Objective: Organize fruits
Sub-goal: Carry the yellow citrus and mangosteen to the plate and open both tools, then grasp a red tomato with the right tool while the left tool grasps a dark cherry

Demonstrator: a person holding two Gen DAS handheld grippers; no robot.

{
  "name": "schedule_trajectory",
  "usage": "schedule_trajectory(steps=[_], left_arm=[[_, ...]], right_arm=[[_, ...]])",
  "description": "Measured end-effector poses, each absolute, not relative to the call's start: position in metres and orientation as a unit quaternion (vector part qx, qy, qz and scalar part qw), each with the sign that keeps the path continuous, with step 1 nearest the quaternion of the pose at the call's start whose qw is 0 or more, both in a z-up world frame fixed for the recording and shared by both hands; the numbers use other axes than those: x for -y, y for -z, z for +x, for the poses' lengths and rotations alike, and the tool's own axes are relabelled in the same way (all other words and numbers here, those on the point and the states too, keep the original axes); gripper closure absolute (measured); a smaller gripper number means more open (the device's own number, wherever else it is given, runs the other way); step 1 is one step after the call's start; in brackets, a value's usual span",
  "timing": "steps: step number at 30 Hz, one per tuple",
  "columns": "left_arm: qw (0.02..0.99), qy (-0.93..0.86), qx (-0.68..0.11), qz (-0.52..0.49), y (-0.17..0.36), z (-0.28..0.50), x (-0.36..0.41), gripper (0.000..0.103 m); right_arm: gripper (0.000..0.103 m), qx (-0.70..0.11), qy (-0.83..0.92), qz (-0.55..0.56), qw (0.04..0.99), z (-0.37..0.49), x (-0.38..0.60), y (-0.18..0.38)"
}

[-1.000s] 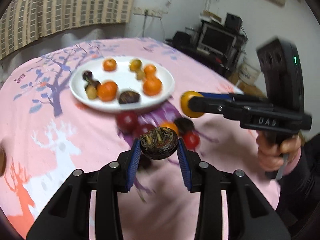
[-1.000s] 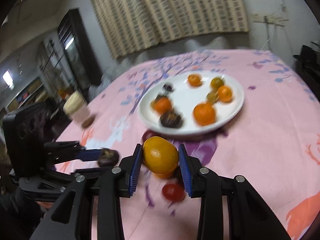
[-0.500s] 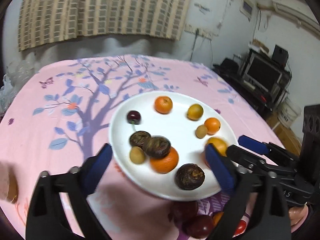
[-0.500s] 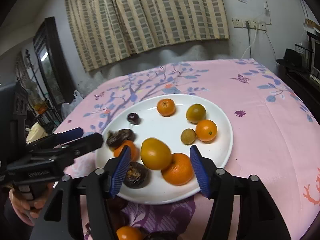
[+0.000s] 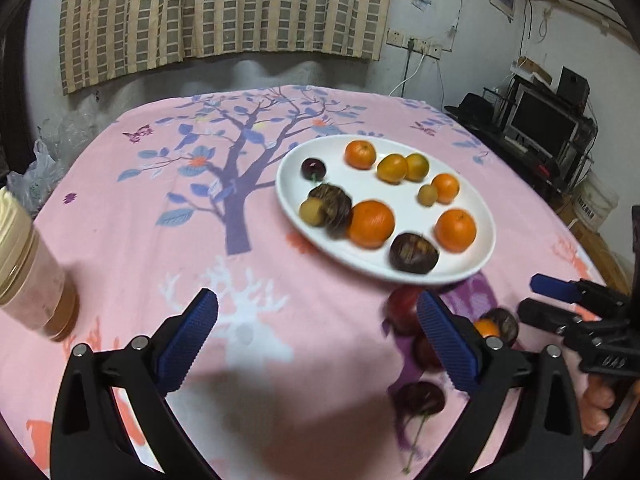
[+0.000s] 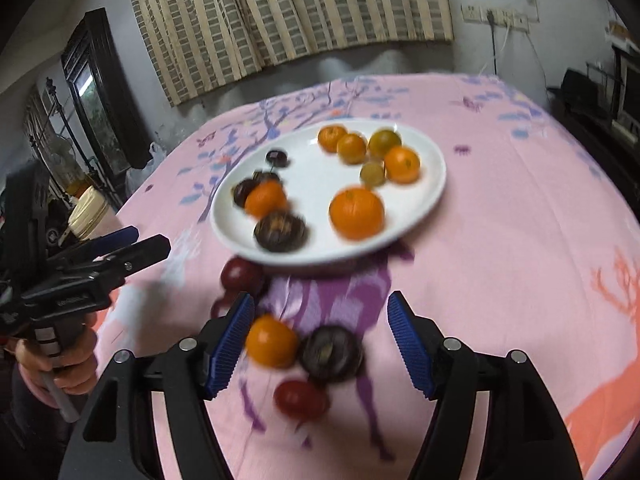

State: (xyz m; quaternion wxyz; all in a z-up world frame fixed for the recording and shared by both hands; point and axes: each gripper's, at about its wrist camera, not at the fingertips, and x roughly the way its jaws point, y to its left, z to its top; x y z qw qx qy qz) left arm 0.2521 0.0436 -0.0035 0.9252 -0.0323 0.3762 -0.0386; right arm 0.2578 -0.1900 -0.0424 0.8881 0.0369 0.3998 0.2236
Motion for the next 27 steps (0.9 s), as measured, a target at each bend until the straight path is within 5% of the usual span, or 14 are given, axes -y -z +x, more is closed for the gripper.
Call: schedule_trajectory(steps=[10,21,27], left_arm=[[0.918,0.028,-0.394,-0.045,0.016,0.23,-0.058,0.005],[0.918,0.026,-0.395,-0.043,0.017,0.224,-0.056,0.005],[0.917,0.028,-0.396,-0.042,0.016,0.225,-0.056,0.005]], right_arm=[[0.034,-0.424,-0.204,-0.01,0.882,0.227,0.182,0.058],[0.058,-0.457,-0.206,-0.051,0.864,0.224,0.167,0.074],[0.061,-0.454,-0.207,-0.057,0.865,0.224,0.165,0.074]])
